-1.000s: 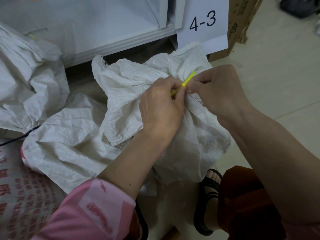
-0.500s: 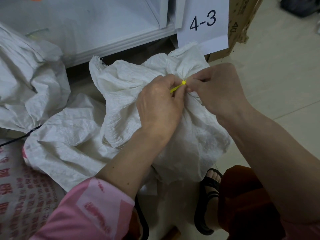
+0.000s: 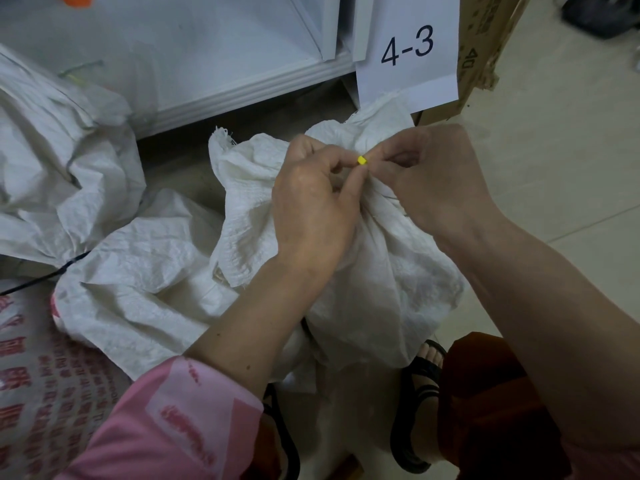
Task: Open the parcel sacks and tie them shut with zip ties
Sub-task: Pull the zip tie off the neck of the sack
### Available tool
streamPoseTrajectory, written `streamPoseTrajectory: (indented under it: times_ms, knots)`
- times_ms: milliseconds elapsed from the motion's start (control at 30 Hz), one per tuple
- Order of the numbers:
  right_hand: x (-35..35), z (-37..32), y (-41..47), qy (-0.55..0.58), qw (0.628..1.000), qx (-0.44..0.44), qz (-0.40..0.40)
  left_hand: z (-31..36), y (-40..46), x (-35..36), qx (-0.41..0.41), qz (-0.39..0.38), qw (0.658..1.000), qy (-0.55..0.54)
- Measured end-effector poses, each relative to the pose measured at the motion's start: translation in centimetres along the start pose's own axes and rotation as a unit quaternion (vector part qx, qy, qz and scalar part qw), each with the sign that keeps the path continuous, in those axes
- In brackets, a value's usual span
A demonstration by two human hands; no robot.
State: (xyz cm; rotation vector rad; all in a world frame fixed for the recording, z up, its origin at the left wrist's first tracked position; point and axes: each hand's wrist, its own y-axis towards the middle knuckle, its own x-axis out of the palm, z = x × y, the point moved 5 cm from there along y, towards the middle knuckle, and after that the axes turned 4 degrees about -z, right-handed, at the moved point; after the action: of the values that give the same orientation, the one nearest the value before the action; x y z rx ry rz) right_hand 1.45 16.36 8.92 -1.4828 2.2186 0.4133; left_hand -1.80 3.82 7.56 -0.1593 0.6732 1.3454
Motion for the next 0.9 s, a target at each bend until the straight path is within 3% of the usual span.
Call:
streamPoseTrajectory:
  times_ms: [100, 167, 200, 267, 333, 400, 667, 900]
  knots:
    - [0.0, -0.2, 0.0, 0.001, 1.0, -0.015, -0.001, 0.0, 0.1, -0.3, -0.015, -0.002, 0.999, -0.03]
    - [0.1, -0.3, 0.1, -0.004, 1.0, -0.026, -0.005, -0.3, 0.2, -0.5, -0.082, -0.014, 0.989, -0.124]
    - [0.2, -0.2, 0.2, -0.014, 0.999, -0.033, -0.006, -0.5, 0.2, -0.7, -0.143, -0.019, 0.969, -0.199]
    - [0.7, -0.4, 0.1, -0.057, 0.997, -0.058, -0.006, -0.8, 0.0, -0.9, -0.258, -0.034, 0.897, -0.357]
    - [1.3, -0.7, -0.1, -0.095, 0.991, -0.088, -0.019, -0.8, -0.2, -1.6, -0.298, -0.042, 0.839, -0.453]
    - [1.9, -1.0, -0.4, -0.131, 0.985, -0.11, -0.037, -1.1, -0.4, -2.6, -0.301, -0.041, 0.814, -0.494]
    - [2.4, -3.5, -3.7, 0.099, 0.983, -0.058, -0.142, -3.9, -2.3, -8.9, -0.325, 0.05, 0.807, -0.491]
    - [7.0, -5.8, -6.1, 0.016, 0.982, -0.018, -0.185, -6.7, -4.8, -17.1, -0.288, 0.183, 0.815, -0.469]
